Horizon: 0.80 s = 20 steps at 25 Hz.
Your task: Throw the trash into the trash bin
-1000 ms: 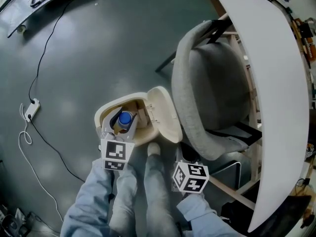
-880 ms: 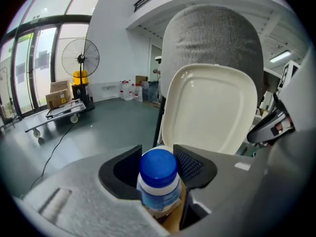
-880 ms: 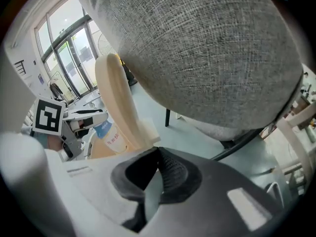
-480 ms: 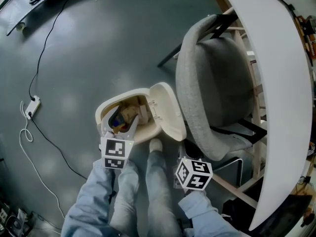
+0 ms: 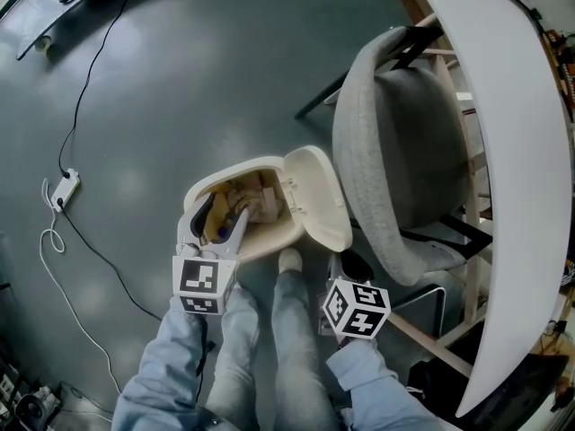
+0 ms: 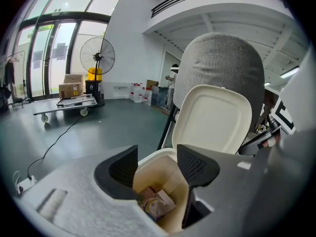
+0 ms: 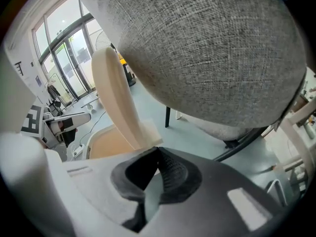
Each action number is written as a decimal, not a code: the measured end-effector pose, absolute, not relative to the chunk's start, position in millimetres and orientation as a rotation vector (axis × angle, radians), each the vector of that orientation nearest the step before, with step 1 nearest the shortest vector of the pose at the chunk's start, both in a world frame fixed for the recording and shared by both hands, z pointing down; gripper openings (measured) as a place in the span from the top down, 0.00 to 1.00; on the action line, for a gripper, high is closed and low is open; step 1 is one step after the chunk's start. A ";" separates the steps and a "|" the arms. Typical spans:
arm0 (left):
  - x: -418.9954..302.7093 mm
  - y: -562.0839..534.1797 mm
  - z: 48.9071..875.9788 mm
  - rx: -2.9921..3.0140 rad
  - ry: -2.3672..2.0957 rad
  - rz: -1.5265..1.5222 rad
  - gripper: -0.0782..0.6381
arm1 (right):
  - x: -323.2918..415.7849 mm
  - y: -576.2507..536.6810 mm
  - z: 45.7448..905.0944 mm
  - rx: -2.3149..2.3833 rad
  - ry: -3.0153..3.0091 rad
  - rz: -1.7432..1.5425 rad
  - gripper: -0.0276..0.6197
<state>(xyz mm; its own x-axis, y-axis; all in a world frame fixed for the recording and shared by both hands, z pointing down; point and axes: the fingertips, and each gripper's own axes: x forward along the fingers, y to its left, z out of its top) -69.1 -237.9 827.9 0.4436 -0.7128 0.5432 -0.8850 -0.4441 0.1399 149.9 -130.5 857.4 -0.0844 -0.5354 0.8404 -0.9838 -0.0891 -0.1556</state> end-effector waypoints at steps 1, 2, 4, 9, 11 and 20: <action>-70.9 -237.0 824.5 2.287 -1.355 0.570 0.53 | 148.0 -130.5 856.4 1.655 -1.655 1.083 0.95; -72.7 -236.3 821.4 2.282 -1.361 0.563 0.53 | 146.1 -130.3 855.2 1.652 -1.658 1.080 0.95; -76.0 -235.9 816.1 2.281 -1.380 0.553 0.53 | 142.8 -130.0 852.4 1.646 -1.665 1.071 0.95; -86.5 -228.0 798.1 2.247 -1.425 0.550 0.53 | 137.1 -123.7 840.6 1.623 -1.677 1.055 0.95; -93.2 -222.1 783.7 2.223 -1.453 0.541 0.54 | 132.9 -118.6 830.2 1.600 -1.688 1.043 0.95; -122.6 -198.8 654.1 2.101 -1.567 0.448 0.70 | 81.8 -103.4 720.1 1.463 -1.831 0.991 0.95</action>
<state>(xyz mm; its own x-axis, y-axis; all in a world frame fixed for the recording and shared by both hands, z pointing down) -122.6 -198.8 654.1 0.2917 -0.7996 0.5249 -0.9563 -0.2310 0.1795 81.8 -103.4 720.1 -0.2233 -0.5371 0.8134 -0.9747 0.1188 -0.1892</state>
